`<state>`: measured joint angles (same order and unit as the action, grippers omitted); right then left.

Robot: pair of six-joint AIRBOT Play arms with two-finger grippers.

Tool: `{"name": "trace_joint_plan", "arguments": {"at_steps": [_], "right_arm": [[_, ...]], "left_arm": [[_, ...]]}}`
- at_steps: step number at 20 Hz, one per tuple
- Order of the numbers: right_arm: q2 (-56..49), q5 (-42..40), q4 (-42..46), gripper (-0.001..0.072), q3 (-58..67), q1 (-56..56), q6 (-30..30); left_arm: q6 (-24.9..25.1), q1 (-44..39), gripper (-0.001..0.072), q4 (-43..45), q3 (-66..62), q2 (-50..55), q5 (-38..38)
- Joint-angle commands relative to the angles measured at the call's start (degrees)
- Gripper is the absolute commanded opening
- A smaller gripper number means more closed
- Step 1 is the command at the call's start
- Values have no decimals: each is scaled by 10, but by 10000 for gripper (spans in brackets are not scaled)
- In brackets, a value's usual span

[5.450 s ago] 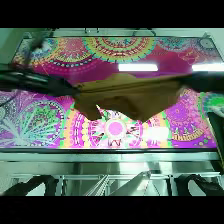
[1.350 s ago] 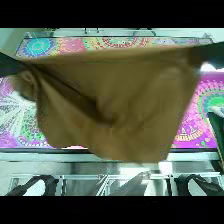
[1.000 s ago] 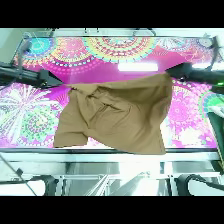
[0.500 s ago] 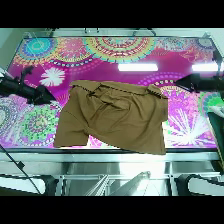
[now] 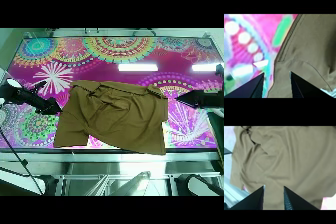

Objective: Fold the shirts.

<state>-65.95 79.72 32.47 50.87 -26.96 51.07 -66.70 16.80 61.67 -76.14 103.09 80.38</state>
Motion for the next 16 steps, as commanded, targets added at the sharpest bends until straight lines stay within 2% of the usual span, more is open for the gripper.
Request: {"name": "trace_joint_plan", "arguments": {"at_steps": [1,4,5,6,7,9,11,13,16], "right_arm": [[63,3,48,280,-33,-4,33],[85,3,115,281,-44,-4,85],[87,3,144,283,-44,-4,114],[87,5,170,321,-44,-4,143],[87,9,193,371,-44,-4,164],[87,24,254,393,-48,-4,214],[88,33,289,393,-76,-4,232],[88,28,293,393,-129,-4,240],[88,-26,262,393,-230,-3,242]], "left_arm": [[15,-11,374,-21,-26,42,-9],[91,-30,371,-123,-28,67,17],[111,-36,333,-139,-28,76,26],[119,-40,201,-143,-28,82,27],[125,-40,31,-143,-28,86,28],[138,-36,30,-143,-28,88,41],[144,-19,29,-154,-28,88,62],[143,4,29,-154,-28,88,84],[142,36,29,-154,-28,88,115]]}}
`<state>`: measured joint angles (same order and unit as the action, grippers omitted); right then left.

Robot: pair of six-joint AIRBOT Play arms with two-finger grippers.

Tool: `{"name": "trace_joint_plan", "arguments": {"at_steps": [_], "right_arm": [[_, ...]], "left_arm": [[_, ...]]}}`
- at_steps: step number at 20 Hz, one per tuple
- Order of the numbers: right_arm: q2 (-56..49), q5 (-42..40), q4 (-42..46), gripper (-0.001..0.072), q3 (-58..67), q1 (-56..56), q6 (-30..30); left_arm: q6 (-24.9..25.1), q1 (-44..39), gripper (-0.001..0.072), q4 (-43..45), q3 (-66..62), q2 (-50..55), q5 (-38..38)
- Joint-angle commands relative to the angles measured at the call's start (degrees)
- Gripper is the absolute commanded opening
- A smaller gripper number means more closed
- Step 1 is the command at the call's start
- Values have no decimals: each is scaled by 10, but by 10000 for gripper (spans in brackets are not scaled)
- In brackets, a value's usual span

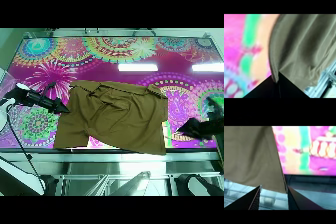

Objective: Fold the shirts.

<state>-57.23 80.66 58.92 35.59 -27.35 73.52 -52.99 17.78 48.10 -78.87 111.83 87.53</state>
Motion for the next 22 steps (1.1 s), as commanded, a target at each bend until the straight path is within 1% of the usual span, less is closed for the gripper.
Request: {"name": "trace_joint_plan", "arguments": {"at_steps": [1,3,5,8,11,13,15,16,17,18,20,22], "right_arm": [[1,-59,-19,393,-110,1,12],[1,-105,-51,392,-163,1,-12],[-1,-124,-61,391,-180,7,-15],[-10,-152,-73,388,-180,20,-15],[-42,-176,-85,385,-180,48,-19],[-66,-196,-129,384,-180,77,-50],[-91,-217,-166,382,-180,109,-65],[-102,-222,-186,321,-179,119,-79],[-108,-216,-220,142,-179,124,-110],[-107,-197,-253,28,-176,125,-141],[-91,-119,-289,27,-140,124,-173],[-42,-27,-305,26,-68,124,-173]], "left_arm": [[2,35,29,-23,-1,0,43],[1,48,29,-63,6,0,46],[3,54,29,-91,12,0,46],[5,53,29,-92,12,0,50],[5,50,29,-92,12,0,51],[5,50,29,-93,12,0,55],[4,50,29,-93,12,0,56],[4,50,29,-93,12,0,60],[4,50,29,-97,12,0,67],[4,50,28,-116,12,0,83],[5,57,26,-192,12,-10,127],[5,66,22,-285,12,-45,166]]}}
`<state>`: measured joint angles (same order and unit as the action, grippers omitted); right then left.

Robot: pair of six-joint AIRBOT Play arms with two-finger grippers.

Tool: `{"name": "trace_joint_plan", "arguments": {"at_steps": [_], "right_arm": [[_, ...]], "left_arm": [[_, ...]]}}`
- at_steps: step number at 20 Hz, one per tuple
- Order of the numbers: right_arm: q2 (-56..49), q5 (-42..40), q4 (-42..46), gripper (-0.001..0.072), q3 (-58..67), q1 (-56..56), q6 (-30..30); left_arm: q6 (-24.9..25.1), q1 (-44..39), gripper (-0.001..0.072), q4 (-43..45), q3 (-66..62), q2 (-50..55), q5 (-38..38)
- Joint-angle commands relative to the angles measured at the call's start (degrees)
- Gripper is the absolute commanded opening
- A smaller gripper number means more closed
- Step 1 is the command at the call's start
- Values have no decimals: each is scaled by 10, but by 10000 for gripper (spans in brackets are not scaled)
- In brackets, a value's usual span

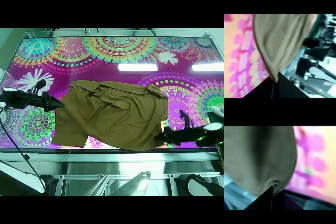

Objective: Fold the shirts.

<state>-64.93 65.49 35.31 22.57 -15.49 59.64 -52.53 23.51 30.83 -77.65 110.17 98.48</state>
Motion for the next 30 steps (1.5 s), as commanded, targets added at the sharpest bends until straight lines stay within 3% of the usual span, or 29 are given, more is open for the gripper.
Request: {"name": "trace_joint_plan", "arguments": {"at_steps": [1,5,9,11,13,15,17,20,25,27,30], "right_arm": [[70,158,-83,26,113,2,-24],[197,223,-210,27,343,-76,-11],[254,184,-301,28,532,-228,-12],[269,150,-351,28,581,-282,-14],[269,101,-362,29,625,-289,-25],[262,62,-335,29,668,-289,-40],[249,53,-266,28,696,-288,-31],[199,85,-225,28,668,-245,1],[91,46,-128,28,501,-50,-14],[29,-22,-114,28,443,0,-25],[-86,-92,-115,27,413,20,-47]], "left_arm": [[1,12,22,-137,0,-54,72],[23,17,23,-201,-1,-224,81],[54,66,23,-499,-1,-427,79],[67,129,23,-605,-1,-536,59],[54,239,24,-613,-12,-630,8],[-7,331,24,-654,-40,-668,2],[-29,345,25,-692,-62,-657,-13],[-40,292,25,-501,-109,-597,-32],[-40,10,25,-140,-148,-443,-125],[-40,-66,25,-47,-165,-348,-144],[-41,-108,25,10,-226,-174,-146]]}}
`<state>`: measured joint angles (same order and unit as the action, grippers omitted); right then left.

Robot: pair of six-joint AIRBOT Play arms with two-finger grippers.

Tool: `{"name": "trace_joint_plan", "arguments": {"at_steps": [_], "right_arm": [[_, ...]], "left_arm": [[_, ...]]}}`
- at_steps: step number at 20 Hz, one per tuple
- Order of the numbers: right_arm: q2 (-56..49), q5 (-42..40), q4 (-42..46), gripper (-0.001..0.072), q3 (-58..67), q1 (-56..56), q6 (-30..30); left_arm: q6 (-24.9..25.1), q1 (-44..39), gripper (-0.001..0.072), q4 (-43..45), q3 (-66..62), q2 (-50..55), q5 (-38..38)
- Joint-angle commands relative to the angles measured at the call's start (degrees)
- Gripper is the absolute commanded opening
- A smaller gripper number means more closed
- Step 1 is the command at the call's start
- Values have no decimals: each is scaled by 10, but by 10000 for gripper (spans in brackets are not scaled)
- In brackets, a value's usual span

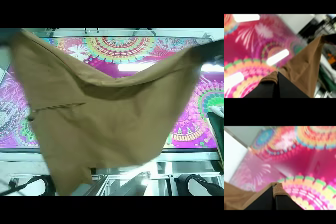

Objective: Fold the shirts.

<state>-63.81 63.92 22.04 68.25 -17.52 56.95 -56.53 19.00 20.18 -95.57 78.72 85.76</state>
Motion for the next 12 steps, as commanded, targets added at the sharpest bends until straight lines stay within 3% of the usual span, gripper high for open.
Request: {"name": "trace_joint_plan", "arguments": {"at_steps": [1,4,8,12], "right_arm": [[-137,-98,7,28,-43,40,-35],[-253,-141,-70,27,-36,26,-105],[-376,-97,-267,27,5,0,-241],[-450,-32,-296,27,64,-7,-243]], "left_arm": [[-1,-62,24,116,-73,196,-20],[-33,-40,24,116,-165,342,-28],[-44,-19,24,82,-229,440,-60],[-36,-10,25,69,-207,465,-97]]}}
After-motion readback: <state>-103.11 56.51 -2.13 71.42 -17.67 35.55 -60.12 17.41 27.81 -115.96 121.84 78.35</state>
